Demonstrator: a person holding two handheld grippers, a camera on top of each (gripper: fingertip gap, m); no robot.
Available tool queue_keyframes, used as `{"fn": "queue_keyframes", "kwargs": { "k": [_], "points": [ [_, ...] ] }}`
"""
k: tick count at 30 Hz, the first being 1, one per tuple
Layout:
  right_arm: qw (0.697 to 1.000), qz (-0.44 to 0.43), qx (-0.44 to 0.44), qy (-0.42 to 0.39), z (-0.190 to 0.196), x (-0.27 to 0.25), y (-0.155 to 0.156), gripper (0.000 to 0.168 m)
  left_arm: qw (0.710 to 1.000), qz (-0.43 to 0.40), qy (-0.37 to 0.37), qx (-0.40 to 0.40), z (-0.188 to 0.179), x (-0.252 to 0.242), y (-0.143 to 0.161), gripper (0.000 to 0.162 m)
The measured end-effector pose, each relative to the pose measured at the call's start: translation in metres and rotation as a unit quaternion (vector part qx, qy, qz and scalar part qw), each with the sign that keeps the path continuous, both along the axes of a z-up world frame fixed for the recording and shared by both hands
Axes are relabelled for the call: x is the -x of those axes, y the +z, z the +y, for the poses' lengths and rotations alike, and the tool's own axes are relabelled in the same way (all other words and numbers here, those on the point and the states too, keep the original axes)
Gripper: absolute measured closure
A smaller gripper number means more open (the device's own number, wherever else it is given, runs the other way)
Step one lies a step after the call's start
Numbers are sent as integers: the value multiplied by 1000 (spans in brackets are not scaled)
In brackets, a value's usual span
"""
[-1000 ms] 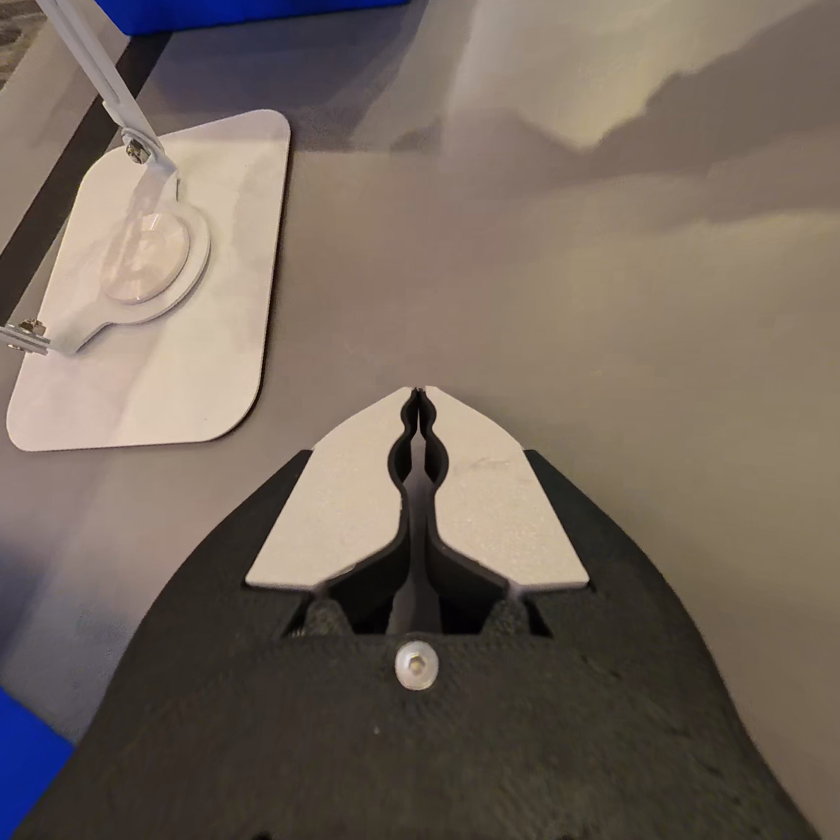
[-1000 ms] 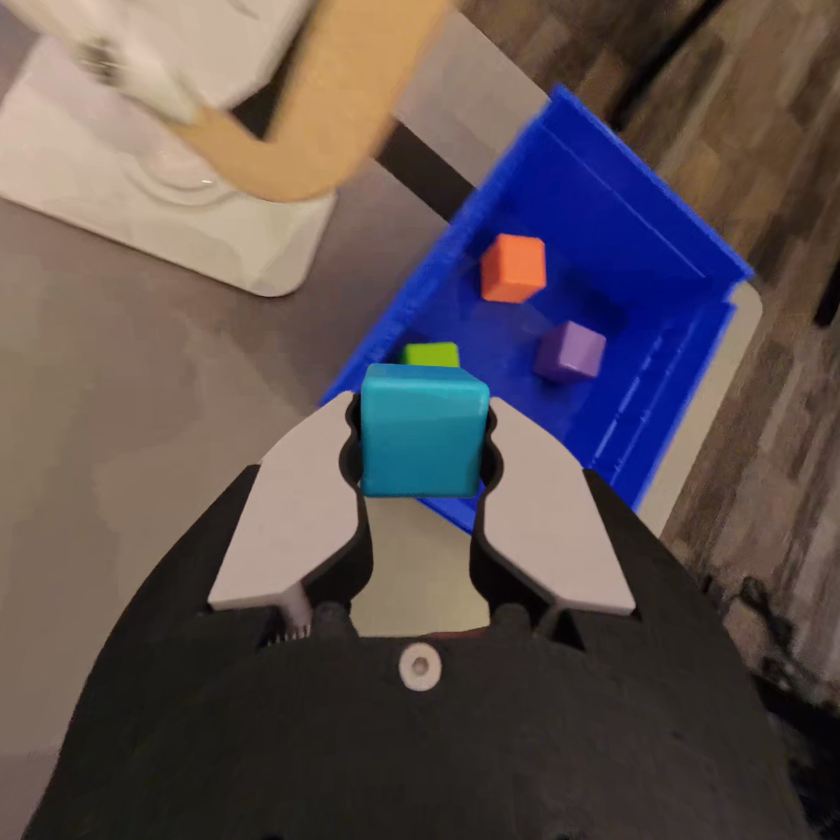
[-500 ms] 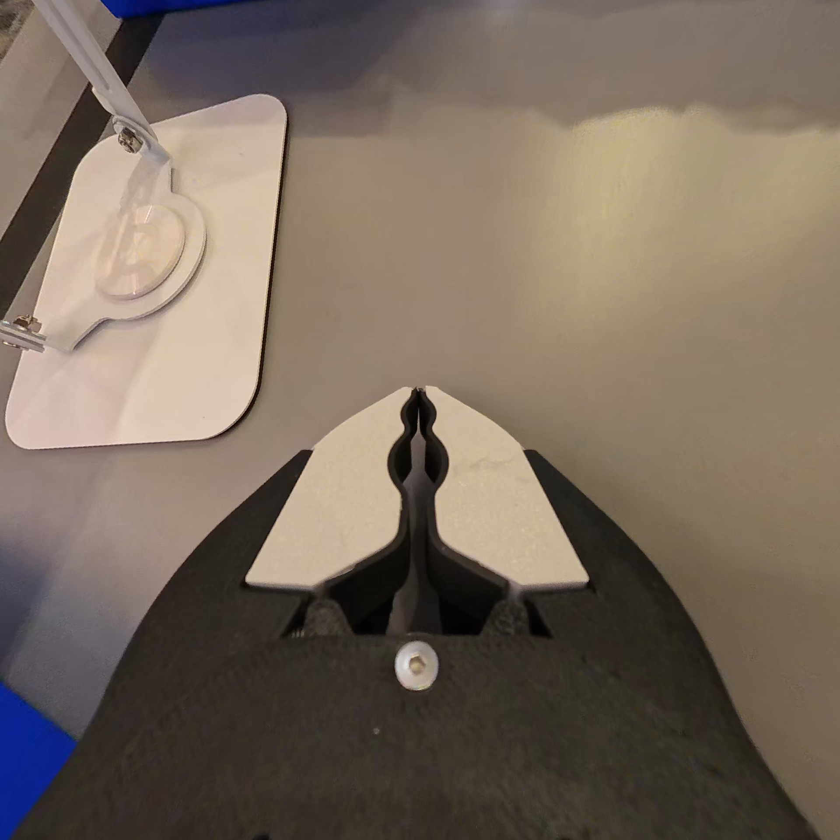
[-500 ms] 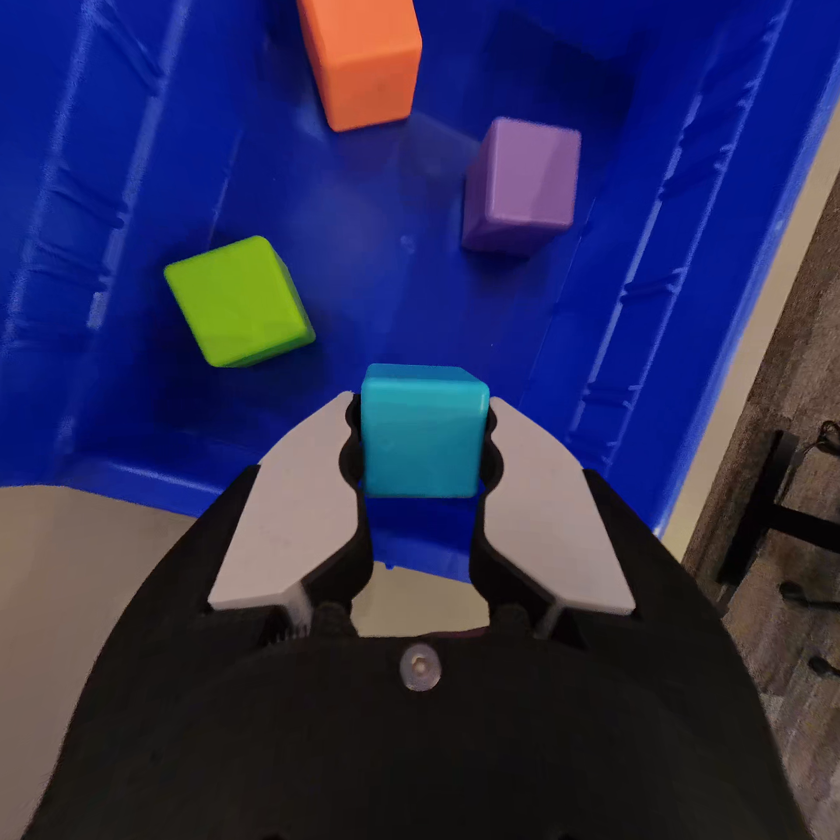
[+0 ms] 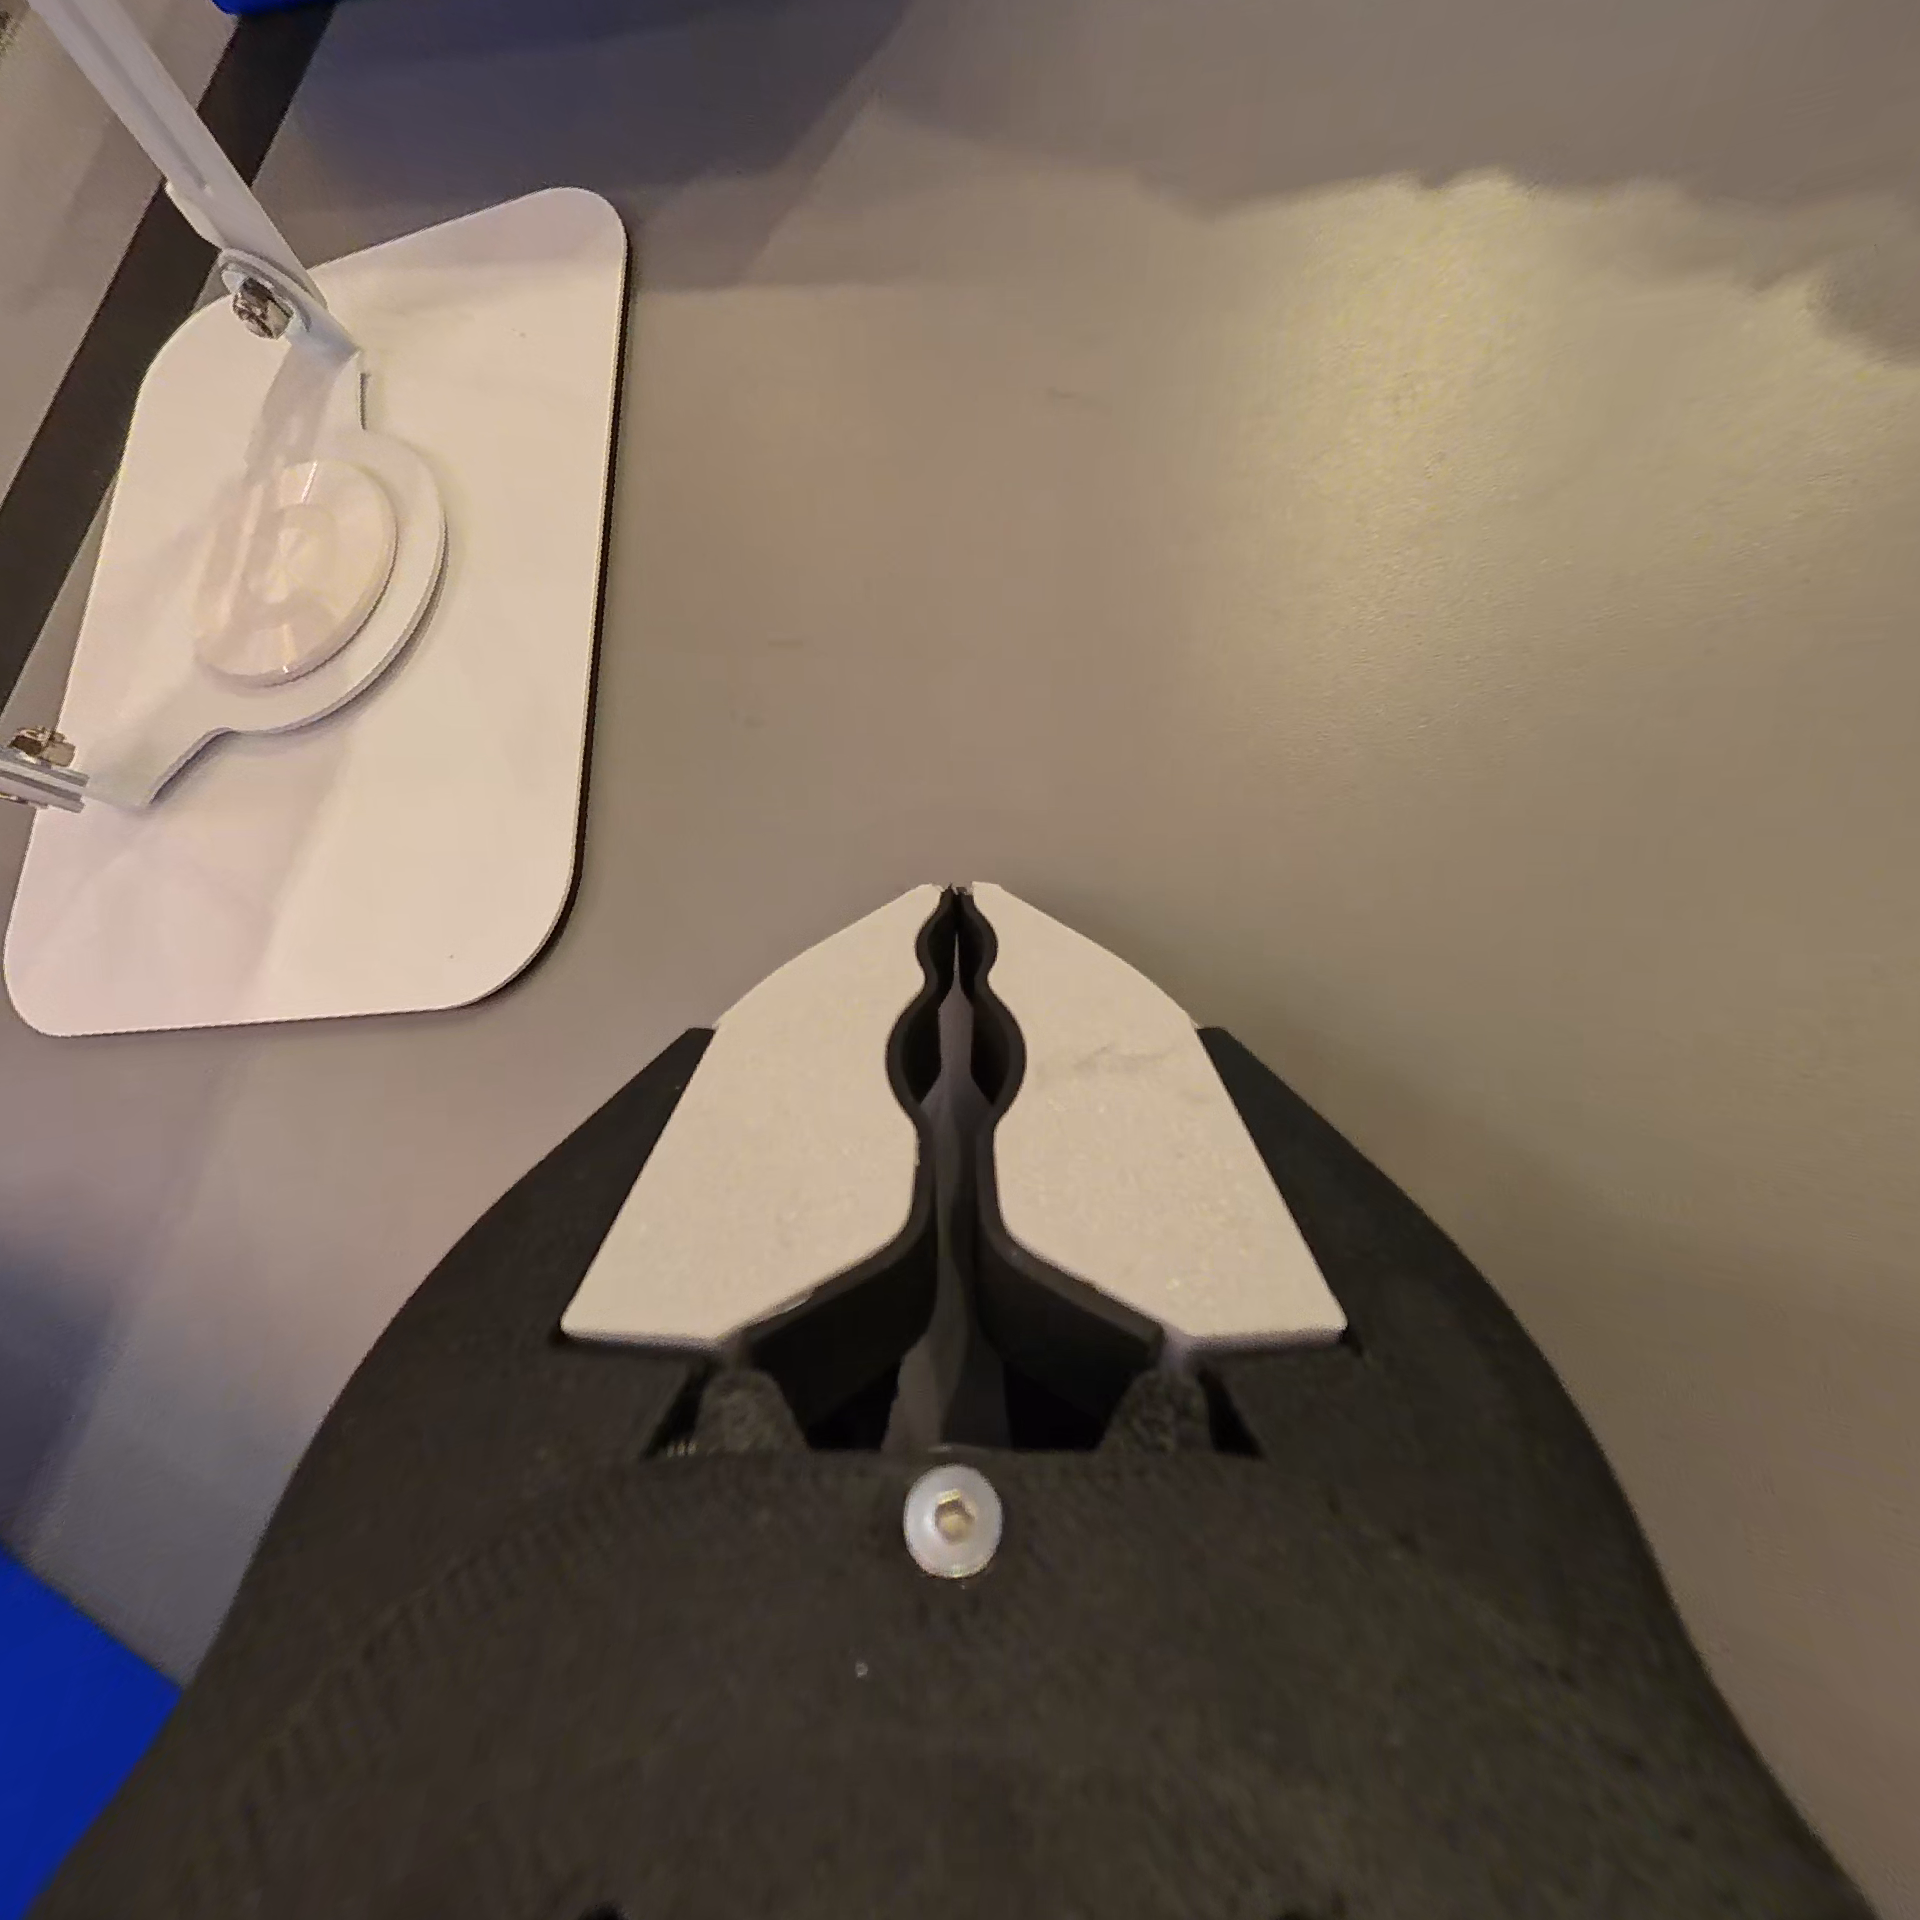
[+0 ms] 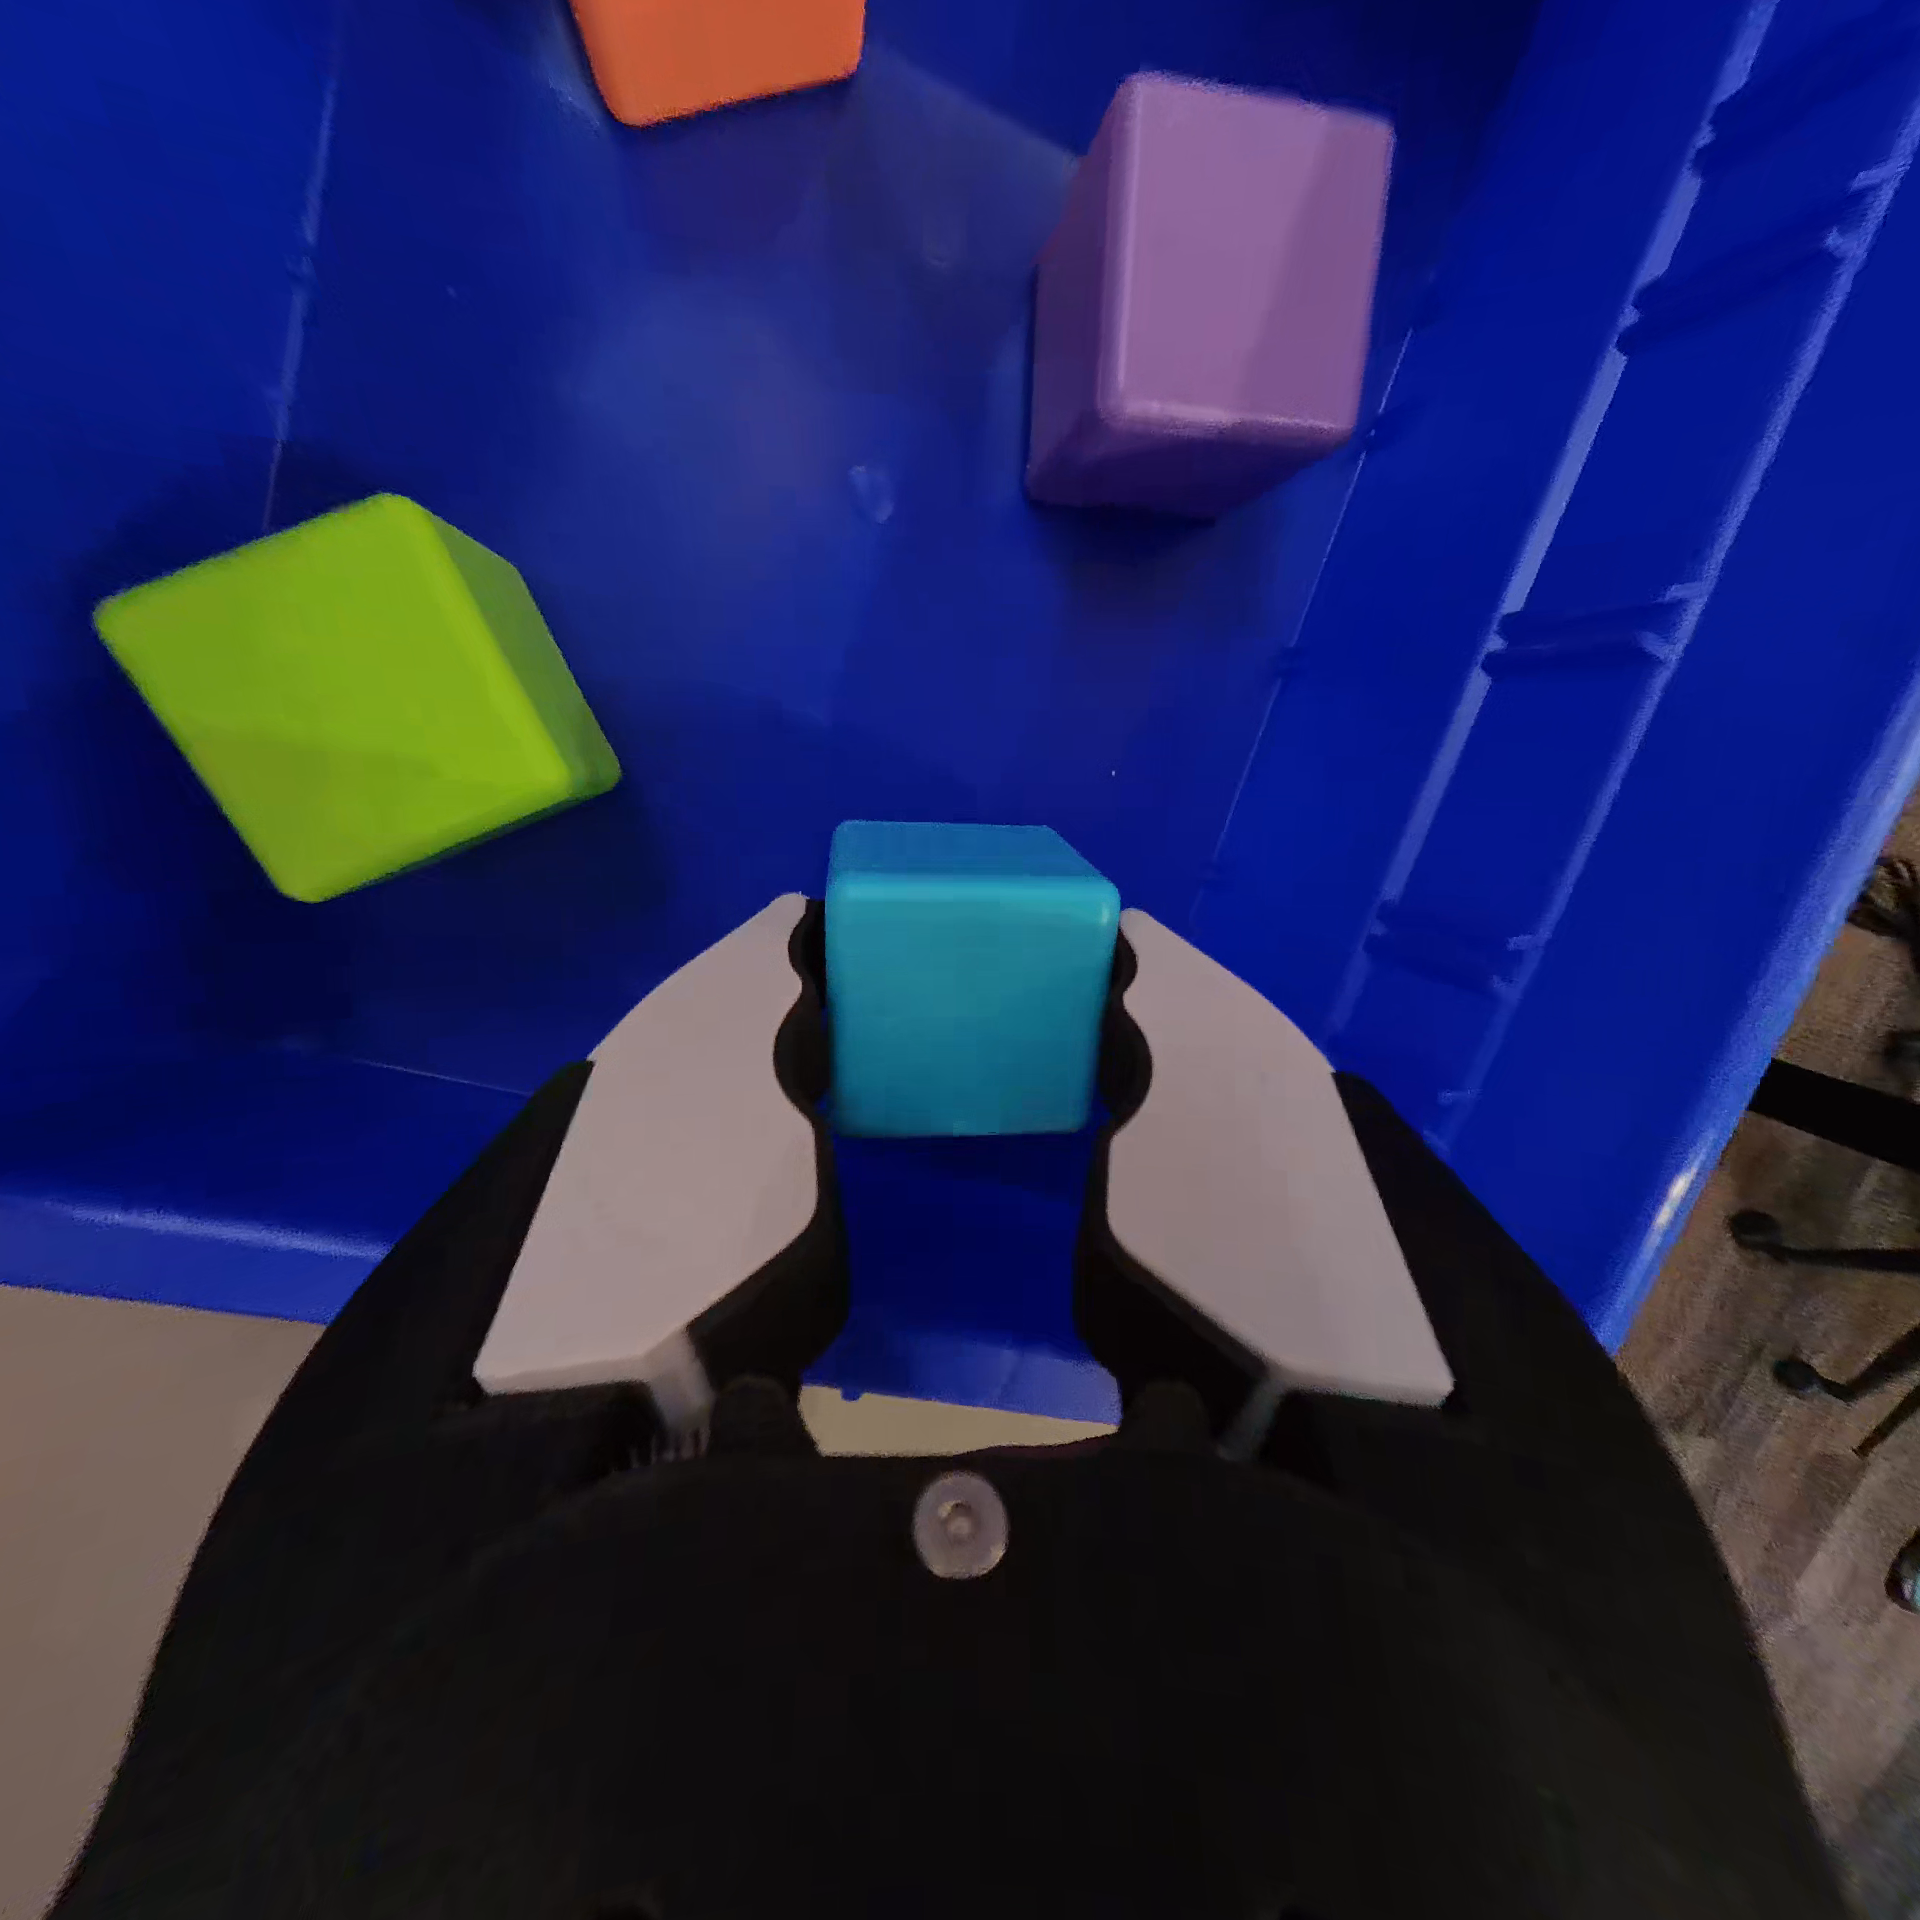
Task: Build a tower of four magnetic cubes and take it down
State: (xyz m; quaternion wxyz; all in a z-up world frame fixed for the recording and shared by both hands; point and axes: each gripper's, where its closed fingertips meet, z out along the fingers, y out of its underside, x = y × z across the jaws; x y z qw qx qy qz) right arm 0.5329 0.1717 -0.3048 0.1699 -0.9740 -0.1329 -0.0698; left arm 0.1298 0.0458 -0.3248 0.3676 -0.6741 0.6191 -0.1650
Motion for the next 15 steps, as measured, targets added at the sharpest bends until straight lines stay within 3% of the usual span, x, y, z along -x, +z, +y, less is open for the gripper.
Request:
{"fn": "queue_keyframes", "kwargs": {
  "k": [4,9,13,15],
  "points": [
    [1000,-8,7,0,1,-3,-1,109,1000,2,-1,-1,0,0,0,162],
    [999,-27,-46,12,-1,2,30,108,1000,0,0,-2,0,0,0,162],
    [989,-29,-136,54,-17,34,75,123,1000,-7,12,-6,4,0,2,162],
    [980,-24,-179,84,-32,60,93,143,999,-12,29,-10,10,1,4,162]
  ]
}}
